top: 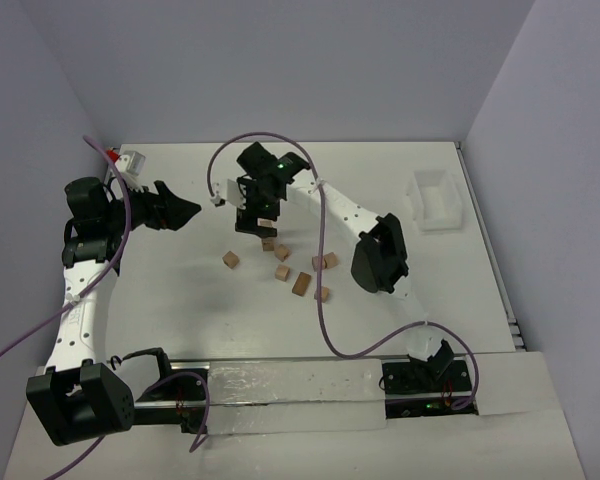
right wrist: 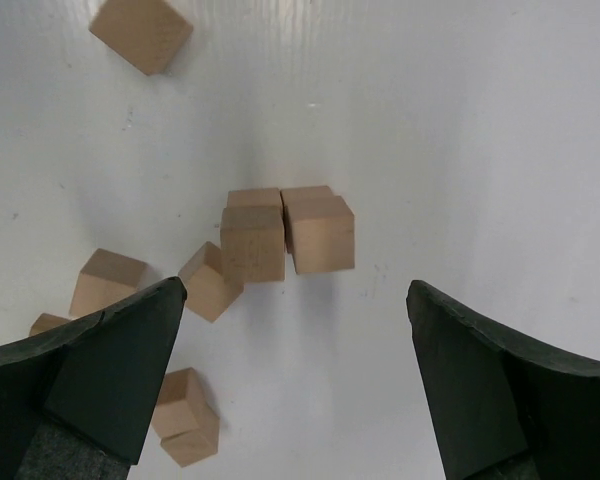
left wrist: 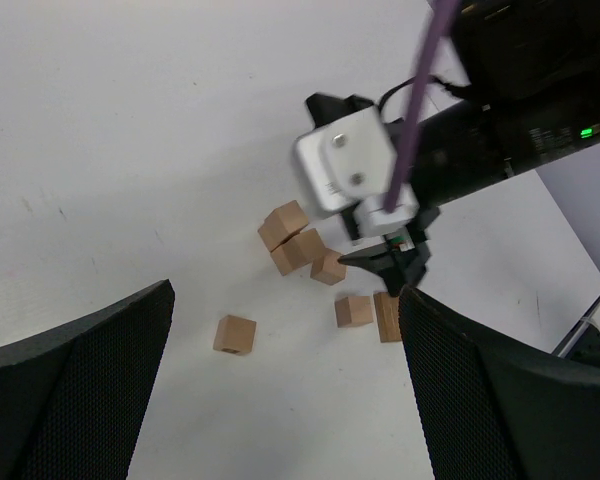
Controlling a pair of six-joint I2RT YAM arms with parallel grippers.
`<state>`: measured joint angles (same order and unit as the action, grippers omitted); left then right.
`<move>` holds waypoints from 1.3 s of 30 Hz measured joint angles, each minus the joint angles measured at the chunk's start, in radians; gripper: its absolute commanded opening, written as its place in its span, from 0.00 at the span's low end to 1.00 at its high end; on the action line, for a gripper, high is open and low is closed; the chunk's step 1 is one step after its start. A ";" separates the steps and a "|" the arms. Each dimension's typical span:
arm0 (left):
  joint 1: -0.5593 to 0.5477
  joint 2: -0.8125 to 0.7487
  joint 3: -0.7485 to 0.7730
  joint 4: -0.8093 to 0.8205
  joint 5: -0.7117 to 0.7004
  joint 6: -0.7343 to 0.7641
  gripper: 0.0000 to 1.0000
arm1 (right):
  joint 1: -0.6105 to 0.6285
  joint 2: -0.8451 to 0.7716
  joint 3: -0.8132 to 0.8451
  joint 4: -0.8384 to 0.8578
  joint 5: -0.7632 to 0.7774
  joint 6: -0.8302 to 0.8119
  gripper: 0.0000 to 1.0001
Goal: Build the wood block tower
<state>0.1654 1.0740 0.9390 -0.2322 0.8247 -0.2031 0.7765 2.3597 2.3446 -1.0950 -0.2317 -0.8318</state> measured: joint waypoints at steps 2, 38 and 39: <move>0.000 0.000 0.000 0.004 -0.004 0.000 0.99 | 0.000 -0.043 0.000 0.003 -0.014 0.009 1.00; -0.401 0.770 0.303 -0.030 -0.560 0.094 0.59 | -0.247 -0.254 -0.510 0.423 0.184 1.068 0.80; -0.406 0.785 0.310 -0.031 -0.560 0.095 0.60 | -0.247 -0.248 -0.514 0.423 0.183 1.071 0.80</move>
<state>-0.2409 1.8591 1.2487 -0.2633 0.2649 -0.1086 0.5293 2.1113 1.8304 -0.6721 -0.0490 0.2393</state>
